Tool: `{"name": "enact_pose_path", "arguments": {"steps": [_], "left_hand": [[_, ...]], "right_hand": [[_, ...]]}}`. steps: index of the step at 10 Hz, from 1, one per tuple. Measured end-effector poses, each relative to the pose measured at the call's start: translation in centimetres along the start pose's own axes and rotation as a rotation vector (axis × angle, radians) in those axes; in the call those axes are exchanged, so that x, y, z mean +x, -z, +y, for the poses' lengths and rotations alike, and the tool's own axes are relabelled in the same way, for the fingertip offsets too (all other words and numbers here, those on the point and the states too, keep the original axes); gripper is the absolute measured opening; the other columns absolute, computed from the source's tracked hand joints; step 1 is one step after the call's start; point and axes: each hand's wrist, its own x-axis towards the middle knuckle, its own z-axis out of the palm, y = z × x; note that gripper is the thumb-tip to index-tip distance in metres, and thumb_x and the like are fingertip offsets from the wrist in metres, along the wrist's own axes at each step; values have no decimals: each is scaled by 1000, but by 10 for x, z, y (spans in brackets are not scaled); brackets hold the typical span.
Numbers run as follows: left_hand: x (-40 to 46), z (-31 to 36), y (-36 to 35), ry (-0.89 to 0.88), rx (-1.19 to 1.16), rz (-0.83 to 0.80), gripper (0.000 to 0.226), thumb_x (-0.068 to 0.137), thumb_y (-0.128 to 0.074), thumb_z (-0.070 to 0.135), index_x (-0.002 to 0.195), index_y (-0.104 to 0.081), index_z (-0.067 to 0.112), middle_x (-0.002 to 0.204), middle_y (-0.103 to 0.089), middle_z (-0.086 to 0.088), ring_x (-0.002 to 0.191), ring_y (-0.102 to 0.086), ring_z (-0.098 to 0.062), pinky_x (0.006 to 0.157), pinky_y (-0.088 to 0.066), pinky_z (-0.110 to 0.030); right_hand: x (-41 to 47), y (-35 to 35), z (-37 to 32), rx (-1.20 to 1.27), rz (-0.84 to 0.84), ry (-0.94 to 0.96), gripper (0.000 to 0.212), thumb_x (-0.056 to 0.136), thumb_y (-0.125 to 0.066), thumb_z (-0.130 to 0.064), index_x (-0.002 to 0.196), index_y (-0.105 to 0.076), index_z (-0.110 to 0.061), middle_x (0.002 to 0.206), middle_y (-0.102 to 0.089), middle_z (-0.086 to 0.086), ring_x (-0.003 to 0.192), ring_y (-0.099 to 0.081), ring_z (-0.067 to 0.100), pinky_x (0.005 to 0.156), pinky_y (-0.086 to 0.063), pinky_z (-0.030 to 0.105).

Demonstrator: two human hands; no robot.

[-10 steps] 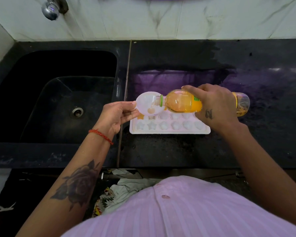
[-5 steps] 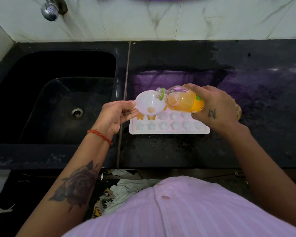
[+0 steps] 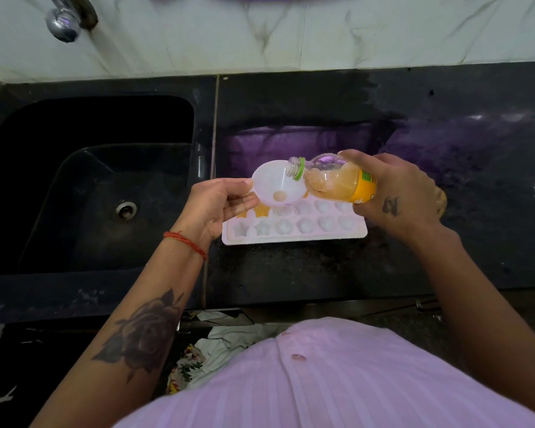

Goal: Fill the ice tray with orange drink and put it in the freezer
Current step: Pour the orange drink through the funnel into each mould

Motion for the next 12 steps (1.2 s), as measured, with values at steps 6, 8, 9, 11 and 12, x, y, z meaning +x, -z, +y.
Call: {"name": "enact_pose_path", "arguments": {"steps": [6,8,9,11,12], "left_hand": [[8,-4,-3,48,25,11,4,80,-65,-4,78,-67,-1,62,-73,-9,60,-72,-17,50,-55,-20],[7,-3,-3,38,26,0,5,80,-64,-4,78,-67,-1,60,-72,-9,59,-72,-17,51,-55,-19],[6,-2,-2,38,27,2,4,80,-65,-4,79,-67,-1,59,-72,-8,59,-72,-17,51,-55,-19],[5,0,-4,28,20,-7,5,80,-65,-4,78,-67,0,59,-72,-8,58,-72,-17,51,-55,-19],[6,1,-6,18,22,-16,4,79,-66,-3,78,-68,0,64,-73,-9,62,-72,-18,53,-55,-20]], "right_hand": [[5,-5,7,-194,49,58,63,74,-75,-18,131,-50,-31,106,-66,10,92,-58,33,76,-41,36],[6,-3,7,-178,33,49,66,74,-75,-19,132,-48,-32,107,-65,9,94,-57,32,77,-40,36],[6,-2,5,-164,23,40,68,73,-74,-17,133,-47,-32,107,-64,9,95,-57,32,74,-39,35],[4,-1,5,-58,-3,10,74,68,-75,-16,133,-45,-33,106,-63,10,94,-56,33,68,-33,31],[2,1,8,-28,10,-15,75,66,-77,-21,132,-44,-37,105,-63,6,92,-57,31,68,-32,29]]}}
